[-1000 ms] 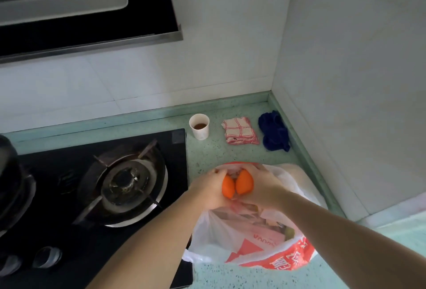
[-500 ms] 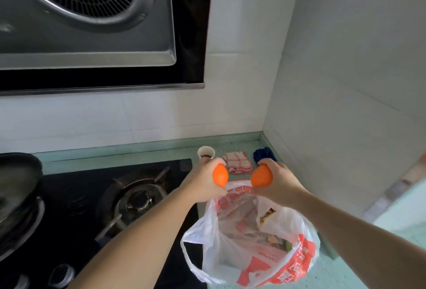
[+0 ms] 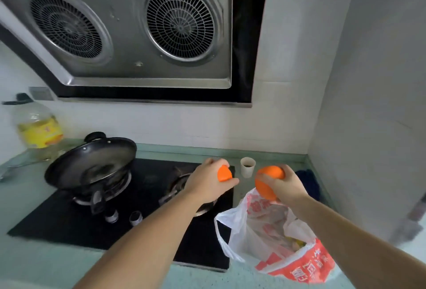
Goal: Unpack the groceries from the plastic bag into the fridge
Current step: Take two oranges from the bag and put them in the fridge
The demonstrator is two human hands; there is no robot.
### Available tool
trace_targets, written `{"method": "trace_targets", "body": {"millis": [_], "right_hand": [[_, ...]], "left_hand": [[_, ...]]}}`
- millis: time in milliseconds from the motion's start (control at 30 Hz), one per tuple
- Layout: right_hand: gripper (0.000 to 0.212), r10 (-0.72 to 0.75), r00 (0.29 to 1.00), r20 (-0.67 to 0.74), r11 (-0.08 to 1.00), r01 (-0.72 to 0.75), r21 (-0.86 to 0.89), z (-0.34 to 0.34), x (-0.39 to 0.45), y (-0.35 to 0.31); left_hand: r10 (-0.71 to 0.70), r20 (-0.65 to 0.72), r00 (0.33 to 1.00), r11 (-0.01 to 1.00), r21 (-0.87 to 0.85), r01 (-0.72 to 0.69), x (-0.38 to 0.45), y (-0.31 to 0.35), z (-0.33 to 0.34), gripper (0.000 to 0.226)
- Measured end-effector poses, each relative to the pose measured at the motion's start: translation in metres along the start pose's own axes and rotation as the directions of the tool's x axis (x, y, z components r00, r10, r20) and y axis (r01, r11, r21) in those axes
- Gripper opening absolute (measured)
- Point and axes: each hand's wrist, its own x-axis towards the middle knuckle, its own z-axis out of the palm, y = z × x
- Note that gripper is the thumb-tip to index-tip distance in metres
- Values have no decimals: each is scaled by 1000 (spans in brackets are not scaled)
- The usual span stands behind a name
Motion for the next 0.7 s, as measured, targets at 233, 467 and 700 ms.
{"method": "trace_targets", "body": {"millis": [233, 467, 700], "right_hand": [[44, -36, 982, 183, 989, 8, 151, 1, -63, -4], [46, -132, 921, 366, 991, 132, 26, 61, -127, -28], [44, -250, 755, 607, 952, 306, 11, 165, -253, -54]], "left_hand": [[-49, -104, 993, 973, 222, 71, -96, 33, -36, 41], [-161, -275, 948, 942, 244, 231, -205, 8, -96, 61], [-313, -471, 825, 881, 181, 438, -372, -48, -167, 53]]}}
